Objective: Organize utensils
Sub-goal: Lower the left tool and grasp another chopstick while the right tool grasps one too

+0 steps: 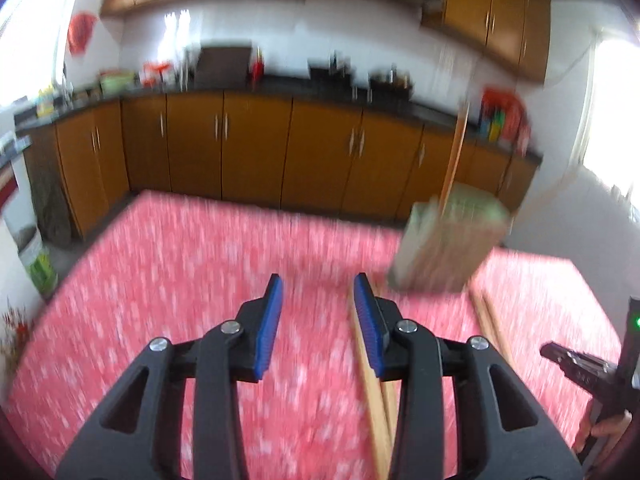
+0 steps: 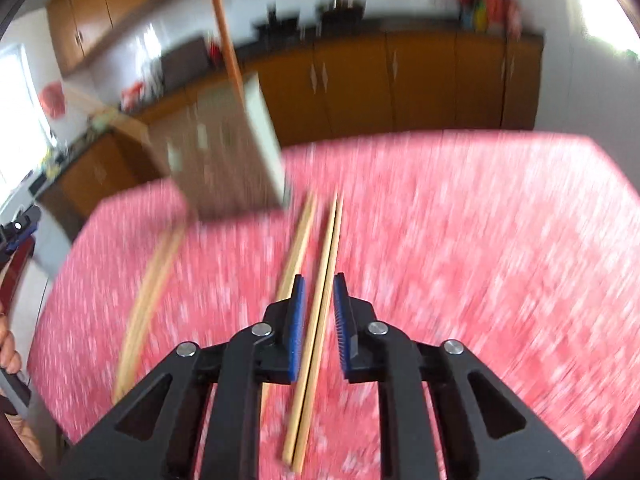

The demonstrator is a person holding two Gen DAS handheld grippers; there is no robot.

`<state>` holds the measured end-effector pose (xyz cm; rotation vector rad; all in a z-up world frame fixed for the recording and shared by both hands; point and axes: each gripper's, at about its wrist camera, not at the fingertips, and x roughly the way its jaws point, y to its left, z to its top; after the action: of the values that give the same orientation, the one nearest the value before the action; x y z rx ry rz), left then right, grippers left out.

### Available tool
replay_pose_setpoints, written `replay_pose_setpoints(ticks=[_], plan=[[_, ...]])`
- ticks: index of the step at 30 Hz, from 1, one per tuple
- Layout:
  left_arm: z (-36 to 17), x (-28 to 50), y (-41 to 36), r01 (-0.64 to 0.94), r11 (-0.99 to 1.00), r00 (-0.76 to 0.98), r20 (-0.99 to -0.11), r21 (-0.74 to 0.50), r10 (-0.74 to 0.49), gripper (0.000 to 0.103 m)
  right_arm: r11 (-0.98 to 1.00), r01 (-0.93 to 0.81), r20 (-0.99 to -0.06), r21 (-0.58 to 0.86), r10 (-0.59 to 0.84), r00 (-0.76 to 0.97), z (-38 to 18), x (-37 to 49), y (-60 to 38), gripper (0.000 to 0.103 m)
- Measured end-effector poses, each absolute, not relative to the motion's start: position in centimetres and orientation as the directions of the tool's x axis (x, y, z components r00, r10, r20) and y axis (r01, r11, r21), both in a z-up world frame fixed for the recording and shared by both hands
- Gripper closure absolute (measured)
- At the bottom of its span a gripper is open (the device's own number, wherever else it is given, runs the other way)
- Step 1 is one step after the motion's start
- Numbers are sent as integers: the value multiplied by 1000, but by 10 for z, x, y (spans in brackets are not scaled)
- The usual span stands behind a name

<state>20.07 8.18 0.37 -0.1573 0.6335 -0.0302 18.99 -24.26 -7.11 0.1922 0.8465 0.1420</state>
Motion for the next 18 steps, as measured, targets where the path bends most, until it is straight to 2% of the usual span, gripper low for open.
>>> replay_pose_setpoints(ticks=[6, 11, 14, 16, 18], plan=[[-53, 189, 77, -9, 982, 703, -700, -188, -127, 66, 979, -48, -768, 198, 185, 614, -96, 182, -227, 90], [-72, 182, 61, 31, 982, 668, -727, -186, -159, 66, 987, -12, -773, 162, 134, 620, -98, 178, -235, 90], [-77, 180, 52, 63, 980, 651, -737, -190, -184, 68, 983, -19, -780, 185, 159, 605, -101, 175, -240, 90], [-78, 181, 44, 85, 979, 638, -745, -186, -197, 70, 990, -44, -780, 132, 131, 612, -102, 172, -234, 90], [-80, 185, 36, 101, 978, 625, -754, -181, -204, 74, 994, -33, -780, 107, 105, 617, -104, 171, -233, 95]])
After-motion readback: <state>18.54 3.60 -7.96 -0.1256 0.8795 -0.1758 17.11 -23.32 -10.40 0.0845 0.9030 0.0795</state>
